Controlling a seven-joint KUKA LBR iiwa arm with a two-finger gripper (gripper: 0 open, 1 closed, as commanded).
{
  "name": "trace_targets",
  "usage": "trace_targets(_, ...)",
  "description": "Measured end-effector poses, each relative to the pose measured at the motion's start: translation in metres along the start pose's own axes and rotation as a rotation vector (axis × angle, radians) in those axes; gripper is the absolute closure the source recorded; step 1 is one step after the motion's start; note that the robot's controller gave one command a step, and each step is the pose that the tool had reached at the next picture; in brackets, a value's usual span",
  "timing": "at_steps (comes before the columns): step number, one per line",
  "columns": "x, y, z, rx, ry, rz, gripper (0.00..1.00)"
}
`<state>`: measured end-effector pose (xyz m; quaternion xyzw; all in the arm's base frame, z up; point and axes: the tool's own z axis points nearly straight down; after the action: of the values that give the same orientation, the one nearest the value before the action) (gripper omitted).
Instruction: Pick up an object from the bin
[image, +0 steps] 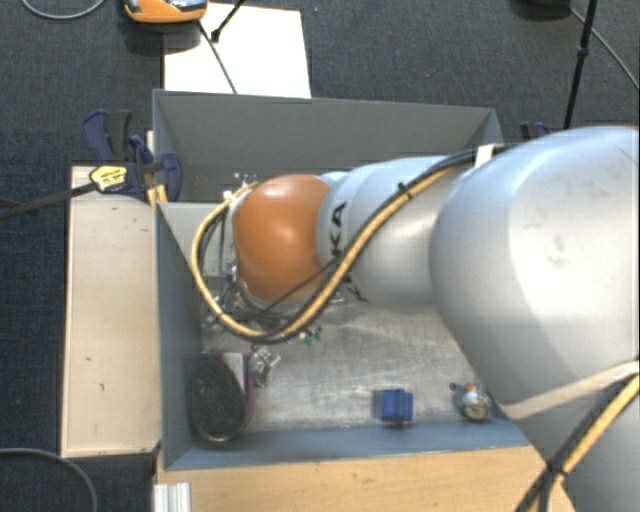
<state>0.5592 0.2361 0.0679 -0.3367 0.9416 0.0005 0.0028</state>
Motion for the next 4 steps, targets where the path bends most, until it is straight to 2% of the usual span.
trace_targets(1, 0.023, 0.001, -0.003, -0.001, 0.005, -0.047, 0.00)
trace_targets(2, 0.016, 0.018, -0.003, -0.001, 0.001, -0.068, 0.00)
trace_targets(3, 0.012, 0.026, -0.018, 0.003, -0.006, -0.361, 0.00)
trace_targets(4, 0.013, 0.030, -0.004, 0.005, -0.002, -0.752, 0.00)
